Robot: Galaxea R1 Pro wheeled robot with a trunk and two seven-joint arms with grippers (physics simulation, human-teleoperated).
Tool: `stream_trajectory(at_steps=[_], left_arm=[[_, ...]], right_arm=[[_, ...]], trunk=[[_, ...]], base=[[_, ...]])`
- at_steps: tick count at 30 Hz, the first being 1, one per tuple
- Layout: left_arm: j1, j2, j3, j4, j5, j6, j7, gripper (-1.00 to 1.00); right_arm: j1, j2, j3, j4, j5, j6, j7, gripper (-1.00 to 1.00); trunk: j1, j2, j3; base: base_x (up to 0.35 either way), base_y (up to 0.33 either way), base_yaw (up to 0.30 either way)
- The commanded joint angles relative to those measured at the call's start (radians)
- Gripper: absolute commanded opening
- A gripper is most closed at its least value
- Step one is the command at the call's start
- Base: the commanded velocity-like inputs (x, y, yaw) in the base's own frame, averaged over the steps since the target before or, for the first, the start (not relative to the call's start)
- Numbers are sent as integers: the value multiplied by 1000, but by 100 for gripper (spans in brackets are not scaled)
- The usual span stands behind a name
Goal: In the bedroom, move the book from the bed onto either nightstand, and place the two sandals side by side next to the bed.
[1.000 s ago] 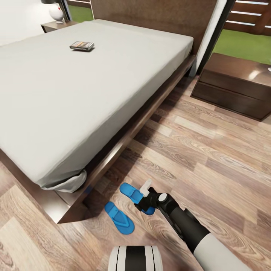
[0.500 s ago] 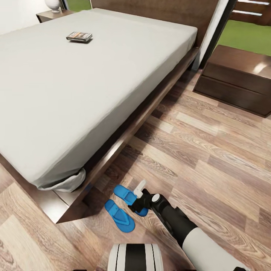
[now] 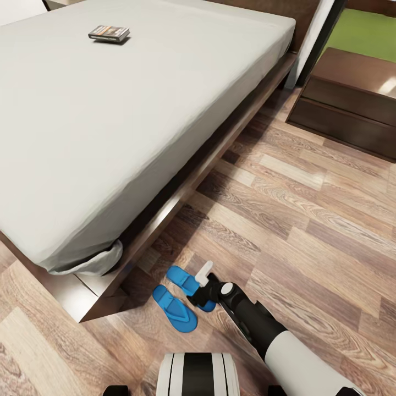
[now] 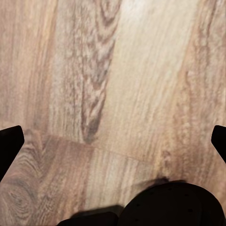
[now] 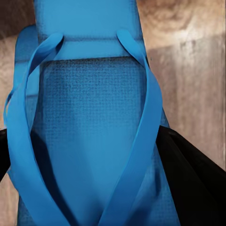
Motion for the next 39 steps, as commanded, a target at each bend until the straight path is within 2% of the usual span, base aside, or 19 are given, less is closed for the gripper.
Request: stream_trajectory(at_steps=[1,10,20,36,37,39], left_arm=[[0,0,1,-2,6,3,6,100],[0,-1,0,-2,5,2,5,100],[0,0,1,-7,12,2,4,100],[0,1,0,-14,11,4,5,100],[0,1,1,-14,10,4,5,100],[0,1,0,-14,10,4,5,100]], right_arm=[[0,0,0,-2,9,4,-6,-100],[1,0,1,-7,7,2,-47,-100],[2,0,3,-6,11,2,-51,-100],[2,0,3,-6,11,2,-52,-100],[2,0,3,-6,11,2,-52,100],[2,0,4,-6,12,2,-52,100]], trunk=[[0,0,-1],[0,0,-1],[4,-3,-39],[4,-3,-39],[4,-3,-39],[4,-3,-39]], base=[[0,0,0],[0,0,0],[0,0,0],[0,0,0],[0,0,0],[0,0,0]])
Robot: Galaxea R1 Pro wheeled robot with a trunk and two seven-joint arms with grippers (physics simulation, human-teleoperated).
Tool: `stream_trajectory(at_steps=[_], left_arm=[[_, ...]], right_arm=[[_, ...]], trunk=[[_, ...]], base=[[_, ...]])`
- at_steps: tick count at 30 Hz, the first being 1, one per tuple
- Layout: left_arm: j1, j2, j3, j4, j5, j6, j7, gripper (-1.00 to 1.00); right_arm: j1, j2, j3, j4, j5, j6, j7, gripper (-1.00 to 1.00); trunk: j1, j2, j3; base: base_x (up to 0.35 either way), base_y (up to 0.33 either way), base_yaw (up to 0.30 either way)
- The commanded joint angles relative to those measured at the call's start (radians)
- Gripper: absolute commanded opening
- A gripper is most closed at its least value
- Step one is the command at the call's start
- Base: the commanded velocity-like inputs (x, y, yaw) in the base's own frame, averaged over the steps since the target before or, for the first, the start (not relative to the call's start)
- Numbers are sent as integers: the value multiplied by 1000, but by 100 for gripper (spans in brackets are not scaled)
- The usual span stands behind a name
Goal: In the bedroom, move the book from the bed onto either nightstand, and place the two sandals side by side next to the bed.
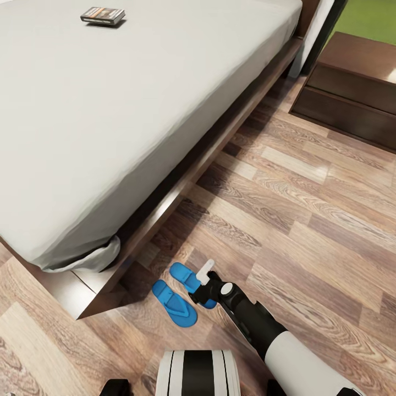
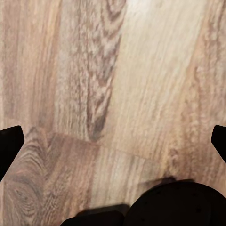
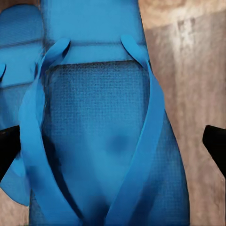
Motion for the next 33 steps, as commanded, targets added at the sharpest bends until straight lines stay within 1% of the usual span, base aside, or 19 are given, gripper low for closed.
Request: stream_trajectory(at_steps=[1,13,17,19,22,23,25,26,28,29,31,32,33], left_arm=[[0,0,1,-2,6,3,5,100],[0,0,0,-2,1,3,6,100],[0,-1,0,-2,-2,2,6,100],[0,-1,0,-2,-2,2,6,100],[1,-2,0,-3,-2,1,6,100],[1,-2,0,-3,-2,1,6,100],[1,-3,0,-8,-2,1,6,100],[1,-3,0,-8,-2,1,6,100],[1,-4,0,-14,-3,1,6,100],[1,-4,0,-14,-3,1,6,100],[2,-5,0,-19,-3,1,6,100],[2,-5,0,-19,-3,1,6,100],[2,-5,0,-20,-3,1,6,100]], right_arm=[[0,0,0,-2,11,4,6,100],[0,-1,-2,-4,11,4,5,100],[2,-5,-5,-32,8,4,11,100],[4,-6,-5,-48,7,4,12,100],[10,-13,-5,-128,4,11,20,100],[10,-13,-5,-128,4,11,20,100],[22,-27,-5,-201,2,20,37,100],[22,-27,-5,-201,2,20,37,100],[45,-49,-5,-283,2,39,55,100],[45,-49,-5,-283,2,39,55,100],[70,-72,-8,-368,2,71,69,100],[70,-72,-8,-368,2,71,69,100],[81,-82,-12,-408,1,90,74,100]], trunk=[[0,0,-1],[0,0,-1],[0,0,-1],[1,-1,-8],[2,-1,-20],[3,-2,-24],[4,-2,-31],[4,-2,-35],[5,-3,-43],[5,-3,-47],[6,-4,-55],[7,-4,-59],[7,-4,-62]], base=[[0,0,0],[0,0,0],[0,0,0],[0,0,0],[0,0,0],[0,0,0],[0,0,0],[0,0,0],[0,0,0],[0,0,0],[0,0,0],[0,0,0],[0,0,0]])
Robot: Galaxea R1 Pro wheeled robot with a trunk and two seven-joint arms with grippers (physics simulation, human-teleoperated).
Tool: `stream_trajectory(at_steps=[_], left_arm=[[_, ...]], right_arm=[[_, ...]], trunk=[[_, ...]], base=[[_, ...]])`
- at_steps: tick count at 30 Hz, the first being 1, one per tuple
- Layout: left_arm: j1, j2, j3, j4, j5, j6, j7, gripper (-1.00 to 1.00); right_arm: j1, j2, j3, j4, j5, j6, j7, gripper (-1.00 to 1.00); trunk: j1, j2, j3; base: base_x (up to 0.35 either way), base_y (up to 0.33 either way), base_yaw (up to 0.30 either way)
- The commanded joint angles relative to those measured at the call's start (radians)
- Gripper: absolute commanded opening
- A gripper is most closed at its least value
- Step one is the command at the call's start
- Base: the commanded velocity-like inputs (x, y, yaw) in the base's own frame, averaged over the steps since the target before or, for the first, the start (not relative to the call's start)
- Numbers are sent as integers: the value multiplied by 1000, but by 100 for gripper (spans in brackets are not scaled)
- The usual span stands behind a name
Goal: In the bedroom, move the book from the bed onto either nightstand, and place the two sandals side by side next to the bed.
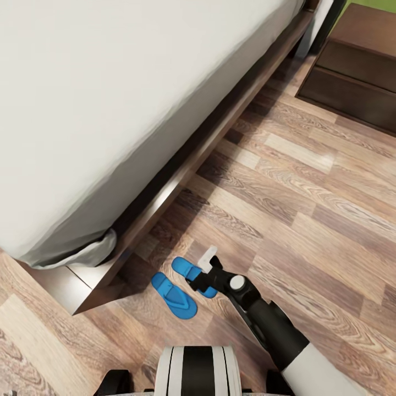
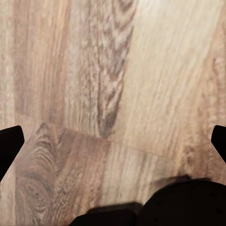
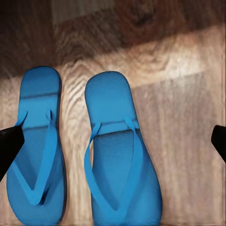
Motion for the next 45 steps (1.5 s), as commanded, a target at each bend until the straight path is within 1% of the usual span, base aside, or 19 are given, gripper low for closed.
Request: stream_trajectory(at_steps=[1,6,7,8,10,13,14,18,19,20,21,23,24,28,29,33,34,39,45], left_arm=[[0,0,0,-3,6,3,5,100],[0,-1,-1,-7,5,3,3,100],[1,-1,-2,-10,5,3,1,100],[1,-1,-2,-10,5,3,1,100],[1,-1,-2,-12,5,4,0,100],[1,-1,-4,-14,5,5,-1,100],[1,-1,-4,-14,5,5,-1,100],[1,-2,-12,-21,5,4,-3,100],[1,-2,-12,-21,5,4,-3,100],[1,-3,-15,-34,6,5,-4,100],[1,-3,-15,-34,6,5,-4,100],[1,-4,-16,-41,6,6,-4,100],[1,-4,-16,-41,6,6,-4,100],[1,-5,-17,-48,6,6,-4,100],[1,-6,-18,-52,5,6,-4,100],[1,-6,-17,-53,5,6,-4,100],[11,-7,-16,-53,2,6,-1,100],[27,-7,-15,-51,0,4,-2,100],[30,-7,-15,-47,1,4,-2,100]], right_arm=[[9,-8,-6,-38,10,24,11,100],[28,-25,-27,-114,10,75,18,100],[35,-31,-46,-146,10,99,21,100],[35,-31,-46,-146,10,99,21,100],[44,-38,-67,-175,10,114,23,100],[84,-53,-94,-234,11,141,25,100],[84,-53,-94,-234,11,141,25,100],[165,-68,-160,-328,9,218,26,100],[165,-68,-160,-328,9,218,26,100],[223,-68,-217,-362,9,273,26,100],[223,-68,-217,-362,9,273,26,100],[245,-67,-247,-375,9,297,25,100],[245,-67,-247,-375,9,297,25,100],[263,-65,-280,-386,8,318,26,100],[272,-63,-298,-391,8,330,26,100],[276,-62,-305,-394,8,334,25,100],[282,-61,-313,-398,7,339,24,100],[283,-61,-312,-399,7,341,24,100],[284,-61,-311,-399,6,341,25,100]], trunk=[[0,-1,-4],[3,-2,-24],[3,-2,-28],[3,-2,-32],[4,-3,-39],[6,-3,-51],[6,-4,-55],[8,-5,-70],[8,-5,-74],[9,-5,-78],[9,-5,-82],[10,-6,-90],[11,-6,-93],[12,-7,-109],[12,-7,-109],[12,-7,-109],[12,-7,-105],[10,-5,-86],[7,-4,-62]], base=[[0,0,0],[0,0,0],[0,0,0],[0,0,0],[0,0,0],[0,0,0],[0,0,0],[0,0,0],[0,0,0],[0,0,0],[0,0,0],[0,0,0],[0,0,0],[0,0,0],[0,0,0],[0,0,0],[0,0,0],[0,0,0],[0,0,0]])
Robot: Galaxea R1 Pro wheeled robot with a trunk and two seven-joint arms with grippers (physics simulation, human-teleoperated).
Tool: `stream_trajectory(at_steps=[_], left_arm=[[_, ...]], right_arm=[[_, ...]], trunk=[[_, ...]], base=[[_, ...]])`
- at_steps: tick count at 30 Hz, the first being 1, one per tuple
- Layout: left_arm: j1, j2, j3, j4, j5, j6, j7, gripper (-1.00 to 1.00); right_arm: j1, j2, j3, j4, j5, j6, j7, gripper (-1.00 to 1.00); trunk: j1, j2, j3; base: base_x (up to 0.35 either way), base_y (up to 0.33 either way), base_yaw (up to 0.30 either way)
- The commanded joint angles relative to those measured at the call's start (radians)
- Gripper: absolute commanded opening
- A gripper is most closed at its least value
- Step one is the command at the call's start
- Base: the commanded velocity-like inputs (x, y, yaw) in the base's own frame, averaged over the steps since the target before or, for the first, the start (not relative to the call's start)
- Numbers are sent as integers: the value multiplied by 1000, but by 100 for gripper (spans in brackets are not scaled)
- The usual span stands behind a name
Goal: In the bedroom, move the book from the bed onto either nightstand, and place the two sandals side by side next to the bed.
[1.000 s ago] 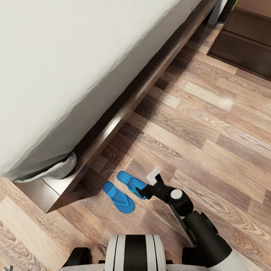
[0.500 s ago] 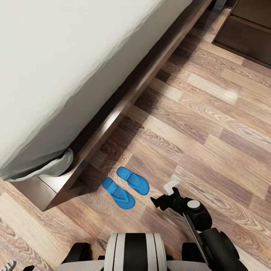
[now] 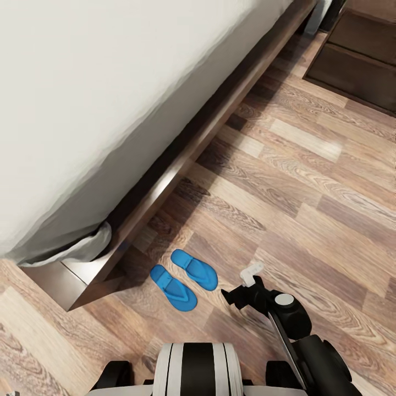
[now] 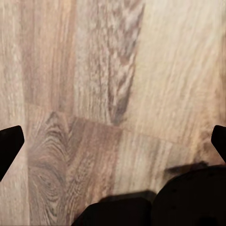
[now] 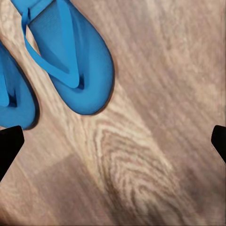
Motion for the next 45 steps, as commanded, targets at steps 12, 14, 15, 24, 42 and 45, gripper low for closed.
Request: stream_trajectory(at_steps=[12,14,15,24,42,45], left_arm=[[1,0,-2,1,7,2,6,100],[1,0,-8,2,7,2,6,100],[1,1,-13,2,7,2,6,100],[-3,4,-78,1,-50,2,6,100],[-9,0,-107,-1,-126,0,4,100],[-9,0,-107,-2,-127,-2,5,100]], right_arm=[[-2,-2,0,-1,10,3,10,100],[-4,-2,-2,-1,10,3,11,100],[-5,-2,-2,-1,10,3,11,100],[-6,-2,-4,-1,10,3,11,100],[-6,-2,-5,-1,10,1,11,100],[-5,-2,-5,-1,10,1,11,100]], trunk=[[-5,3,46],[-6,3,54],[-7,3,58],[-11,5,92],[-17,8,143],[-17,8,143]], base=[[0,0,-116],[0,0,-254],[0,0,-257],[0,0,-262],[0,0,-226],[0,0,-78]])
